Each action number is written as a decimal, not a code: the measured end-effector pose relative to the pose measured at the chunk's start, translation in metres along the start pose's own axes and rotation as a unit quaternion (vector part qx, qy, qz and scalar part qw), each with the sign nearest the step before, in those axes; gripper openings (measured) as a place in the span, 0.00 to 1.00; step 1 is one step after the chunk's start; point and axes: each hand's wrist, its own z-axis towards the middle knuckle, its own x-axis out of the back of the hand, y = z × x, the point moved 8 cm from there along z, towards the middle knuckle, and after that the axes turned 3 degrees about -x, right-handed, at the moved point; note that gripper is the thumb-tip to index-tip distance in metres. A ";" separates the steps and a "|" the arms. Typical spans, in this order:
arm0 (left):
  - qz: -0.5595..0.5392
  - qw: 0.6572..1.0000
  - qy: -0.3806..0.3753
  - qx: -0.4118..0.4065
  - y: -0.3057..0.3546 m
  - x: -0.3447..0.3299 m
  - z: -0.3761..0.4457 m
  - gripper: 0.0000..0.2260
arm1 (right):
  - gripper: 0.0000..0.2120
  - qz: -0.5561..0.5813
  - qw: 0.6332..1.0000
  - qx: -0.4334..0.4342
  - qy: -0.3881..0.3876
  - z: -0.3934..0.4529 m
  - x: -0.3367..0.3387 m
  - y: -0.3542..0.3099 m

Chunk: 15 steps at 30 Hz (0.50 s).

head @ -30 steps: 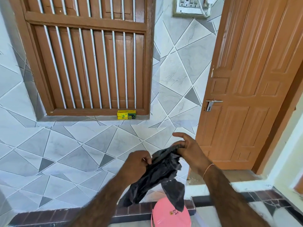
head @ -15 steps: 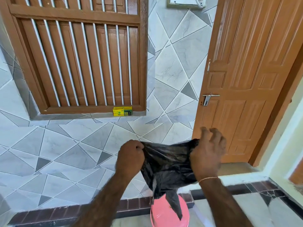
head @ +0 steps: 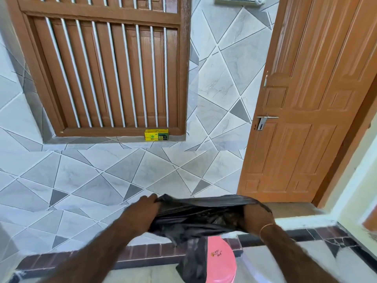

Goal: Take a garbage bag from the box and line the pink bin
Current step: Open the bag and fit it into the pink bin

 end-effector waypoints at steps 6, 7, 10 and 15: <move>-0.134 0.959 0.205 0.145 -0.039 0.087 0.012 0.30 | 0.14 0.039 0.984 0.025 0.173 -0.010 0.103 -0.025; -0.153 0.926 0.308 0.154 -0.038 0.119 0.001 0.31 | 0.13 0.062 0.958 0.036 0.277 -0.019 0.131 -0.028; -0.157 0.828 0.521 0.137 -0.030 0.146 -0.041 0.19 | 0.14 0.059 0.922 0.045 0.381 -0.031 0.139 -0.025; 0.038 0.996 0.001 0.084 -0.005 -0.066 -0.017 0.26 | 0.20 -0.082 0.982 0.027 -0.166 -0.012 -0.026 -0.007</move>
